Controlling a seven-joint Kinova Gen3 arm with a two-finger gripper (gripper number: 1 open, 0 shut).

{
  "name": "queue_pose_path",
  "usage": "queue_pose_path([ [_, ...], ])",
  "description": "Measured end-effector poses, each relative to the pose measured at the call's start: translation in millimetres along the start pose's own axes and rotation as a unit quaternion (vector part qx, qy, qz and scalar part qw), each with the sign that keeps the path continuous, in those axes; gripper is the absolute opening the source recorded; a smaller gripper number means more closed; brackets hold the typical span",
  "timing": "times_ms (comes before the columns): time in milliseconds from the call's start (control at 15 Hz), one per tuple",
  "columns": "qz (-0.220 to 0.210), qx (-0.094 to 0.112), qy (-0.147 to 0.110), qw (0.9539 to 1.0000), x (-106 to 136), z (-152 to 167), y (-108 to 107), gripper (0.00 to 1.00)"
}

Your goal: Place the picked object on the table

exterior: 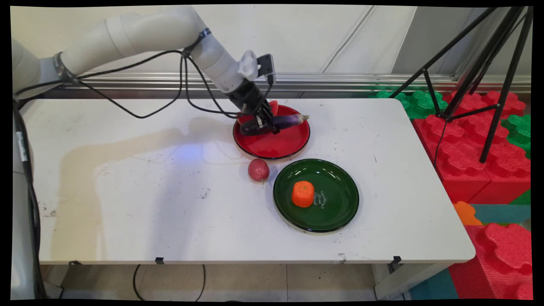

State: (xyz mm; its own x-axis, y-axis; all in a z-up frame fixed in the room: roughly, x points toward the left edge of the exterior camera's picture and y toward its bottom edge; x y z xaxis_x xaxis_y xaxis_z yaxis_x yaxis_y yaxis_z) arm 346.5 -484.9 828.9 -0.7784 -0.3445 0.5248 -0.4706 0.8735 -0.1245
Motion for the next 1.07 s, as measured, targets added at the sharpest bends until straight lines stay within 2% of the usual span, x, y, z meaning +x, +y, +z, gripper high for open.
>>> queue_pose_path([
  [600, -0.015, -0.004, 0.043, 0.9990, -21.4, -68.6, 20.1, 0.00],
  [867, -0.014, -0.013, 0.045, 0.9988, -41.1, -97.9, 33.4, 0.00],
  [1067, -0.009, -0.019, 0.038, 0.9990, -57.2, -112.9, 41.7, 0.00],
])
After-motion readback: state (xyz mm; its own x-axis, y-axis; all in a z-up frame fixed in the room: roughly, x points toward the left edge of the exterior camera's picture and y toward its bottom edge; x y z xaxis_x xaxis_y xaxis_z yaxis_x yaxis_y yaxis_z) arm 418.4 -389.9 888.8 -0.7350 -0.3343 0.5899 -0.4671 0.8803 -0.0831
